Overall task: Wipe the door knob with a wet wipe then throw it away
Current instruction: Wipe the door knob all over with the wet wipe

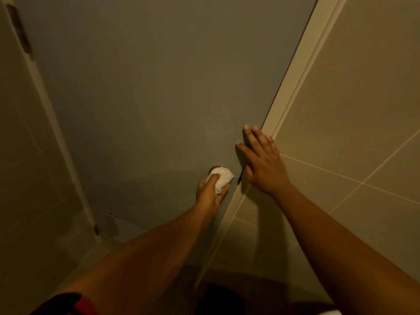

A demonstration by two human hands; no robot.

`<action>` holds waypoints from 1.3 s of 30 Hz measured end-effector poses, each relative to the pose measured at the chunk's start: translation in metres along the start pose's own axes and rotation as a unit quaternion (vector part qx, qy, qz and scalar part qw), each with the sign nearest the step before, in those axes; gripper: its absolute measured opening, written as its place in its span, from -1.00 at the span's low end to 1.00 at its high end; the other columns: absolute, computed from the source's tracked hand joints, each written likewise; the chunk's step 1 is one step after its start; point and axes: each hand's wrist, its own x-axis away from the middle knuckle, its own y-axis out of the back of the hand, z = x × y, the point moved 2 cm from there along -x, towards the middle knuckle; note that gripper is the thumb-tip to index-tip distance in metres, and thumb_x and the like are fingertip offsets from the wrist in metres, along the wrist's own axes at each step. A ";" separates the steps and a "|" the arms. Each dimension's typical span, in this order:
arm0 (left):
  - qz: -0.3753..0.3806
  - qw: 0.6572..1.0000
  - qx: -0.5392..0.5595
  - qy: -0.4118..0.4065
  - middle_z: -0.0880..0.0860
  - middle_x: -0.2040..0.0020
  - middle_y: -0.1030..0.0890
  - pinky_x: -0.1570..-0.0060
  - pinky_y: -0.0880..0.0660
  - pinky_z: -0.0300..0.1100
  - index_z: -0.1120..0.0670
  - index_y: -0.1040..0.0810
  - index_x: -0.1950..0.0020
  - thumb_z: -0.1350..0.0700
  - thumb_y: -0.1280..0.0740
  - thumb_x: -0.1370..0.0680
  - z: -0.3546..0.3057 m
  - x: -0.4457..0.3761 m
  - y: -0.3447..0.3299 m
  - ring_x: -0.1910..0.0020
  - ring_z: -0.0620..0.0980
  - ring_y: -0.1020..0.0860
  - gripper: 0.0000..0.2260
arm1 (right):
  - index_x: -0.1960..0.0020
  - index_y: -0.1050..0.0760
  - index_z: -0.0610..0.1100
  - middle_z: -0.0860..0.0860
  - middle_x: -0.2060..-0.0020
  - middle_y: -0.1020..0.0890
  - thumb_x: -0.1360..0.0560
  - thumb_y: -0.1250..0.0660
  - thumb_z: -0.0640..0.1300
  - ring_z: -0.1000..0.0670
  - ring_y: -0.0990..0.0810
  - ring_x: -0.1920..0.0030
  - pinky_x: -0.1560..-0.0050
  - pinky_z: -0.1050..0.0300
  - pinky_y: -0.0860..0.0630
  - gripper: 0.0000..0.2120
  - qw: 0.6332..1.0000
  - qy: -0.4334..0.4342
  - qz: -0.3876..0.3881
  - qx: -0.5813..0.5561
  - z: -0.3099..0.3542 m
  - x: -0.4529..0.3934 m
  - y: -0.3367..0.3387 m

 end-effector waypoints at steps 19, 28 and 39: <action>0.024 0.966 -0.244 -0.082 0.15 -0.11 -0.56 0.26 -0.57 -0.14 0.01 -0.48 -0.20 0.31 -0.40 -0.47 -0.007 0.000 0.001 0.14 0.03 -0.59 -0.63 | -0.48 -0.31 -0.03 -0.13 -0.56 -0.13 -0.41 -0.25 -0.15 -0.10 0.11 -0.56 -0.54 -0.07 0.21 -0.38 0.998 0.023 -0.017 0.048 -0.004 -0.001 -0.007; 0.016 0.990 -0.136 -0.039 0.14 0.03 -0.59 0.28 -0.56 -0.17 0.03 -0.42 -0.27 0.24 -0.36 -0.53 -0.006 0.004 -0.004 0.25 -0.01 -0.57 -0.66 | -0.56 -0.12 0.02 -0.11 -0.59 -0.01 -0.47 -0.23 -0.12 -0.12 0.32 -0.54 -0.54 -0.09 0.25 -0.32 0.995 0.024 0.036 0.087 -0.004 0.000 -0.008; 0.099 0.544 -0.757 -0.348 0.17 -0.36 -0.40 -0.16 -0.53 -0.05 -0.03 -0.36 -0.41 0.03 -0.29 -0.58 -0.023 -0.005 0.008 -0.22 0.15 -0.50 -0.60 | -0.58 -0.02 -0.01 -0.13 -0.59 -0.02 -0.49 -0.23 -0.04 -0.17 0.15 -0.57 -0.53 -0.10 0.27 -0.28 0.990 0.040 0.045 0.131 -0.003 0.002 -0.008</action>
